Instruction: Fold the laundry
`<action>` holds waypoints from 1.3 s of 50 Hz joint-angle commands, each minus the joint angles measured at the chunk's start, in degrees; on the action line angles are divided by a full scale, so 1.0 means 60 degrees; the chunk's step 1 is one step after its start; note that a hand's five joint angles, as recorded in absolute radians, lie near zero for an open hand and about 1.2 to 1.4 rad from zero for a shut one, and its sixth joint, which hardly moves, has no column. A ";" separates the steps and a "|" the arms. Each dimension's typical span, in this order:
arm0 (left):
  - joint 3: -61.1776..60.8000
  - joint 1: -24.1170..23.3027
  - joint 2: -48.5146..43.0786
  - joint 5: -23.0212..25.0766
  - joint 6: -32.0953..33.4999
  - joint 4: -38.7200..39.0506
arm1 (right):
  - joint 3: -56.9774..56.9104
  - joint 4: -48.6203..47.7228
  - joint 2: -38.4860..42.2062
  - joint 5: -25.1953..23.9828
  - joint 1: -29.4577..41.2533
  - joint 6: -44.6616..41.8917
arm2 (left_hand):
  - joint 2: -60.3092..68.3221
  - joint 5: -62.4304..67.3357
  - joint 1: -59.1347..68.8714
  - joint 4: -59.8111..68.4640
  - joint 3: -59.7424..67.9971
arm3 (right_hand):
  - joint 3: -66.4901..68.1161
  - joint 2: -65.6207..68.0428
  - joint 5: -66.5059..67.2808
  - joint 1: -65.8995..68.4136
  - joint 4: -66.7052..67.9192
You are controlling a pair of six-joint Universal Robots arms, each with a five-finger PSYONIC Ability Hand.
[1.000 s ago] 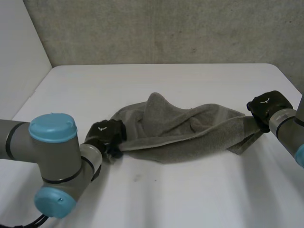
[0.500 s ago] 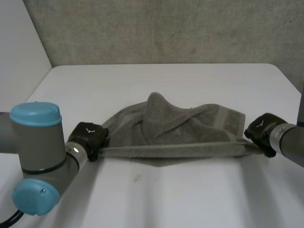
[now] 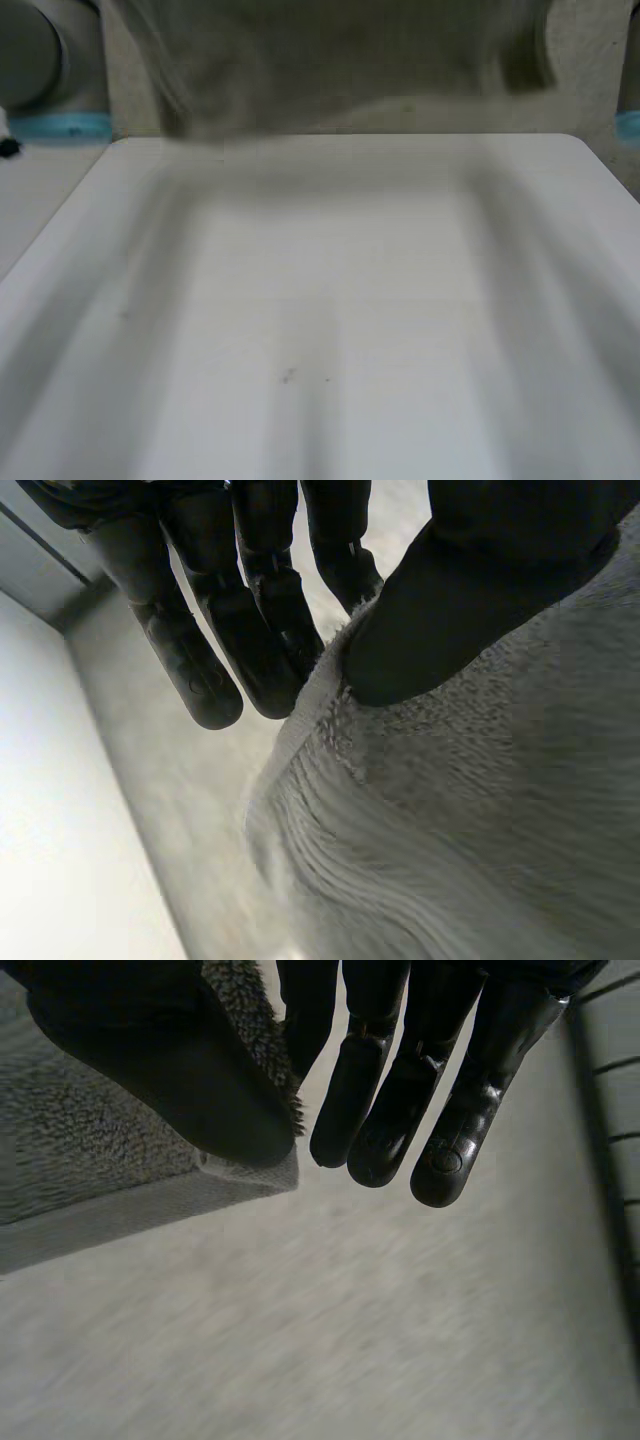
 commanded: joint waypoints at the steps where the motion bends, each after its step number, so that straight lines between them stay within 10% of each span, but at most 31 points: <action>1: -0.2383 0.0127 0.0799 0.0138 -0.0091 0.0194 | 0.2067 0.0090 -0.0462 -0.0815 -0.0023 0.0237 | 0.1712 0.1793 0.2058 0.1714 0.1726 | 0.1997 0.2015 0.2099 0.4201 0.1937; 24: -0.9012 0.0537 -0.0797 0.0666 0.0084 -0.0084 | 0.6710 0.2797 0.0783 -0.1665 0.0079 0.0560 | 0.1712 0.1793 0.2058 0.1714 0.1726 | 0.1997 0.2015 0.2099 0.4201 0.1937; 39: -0.9716 0.0566 0.0140 0.0695 0.1418 -0.4258 | 0.7397 0.4001 -0.0944 -0.1752 -0.0491 0.1203 | -0.0072 0.0009 0.0274 -0.0070 -0.0059 | 0.1997 0.2015 0.2099 0.4201 0.1937; 65: -0.9759 0.0815 0.0610 0.0299 -0.0780 -0.2340 | 0.7824 0.3562 -0.0872 -0.1811 -0.1254 0.2581 | -0.2067 -0.1985 -0.1720 -0.2064 -0.2053 | 0.1997 0.2015 0.2099 0.4201 0.1937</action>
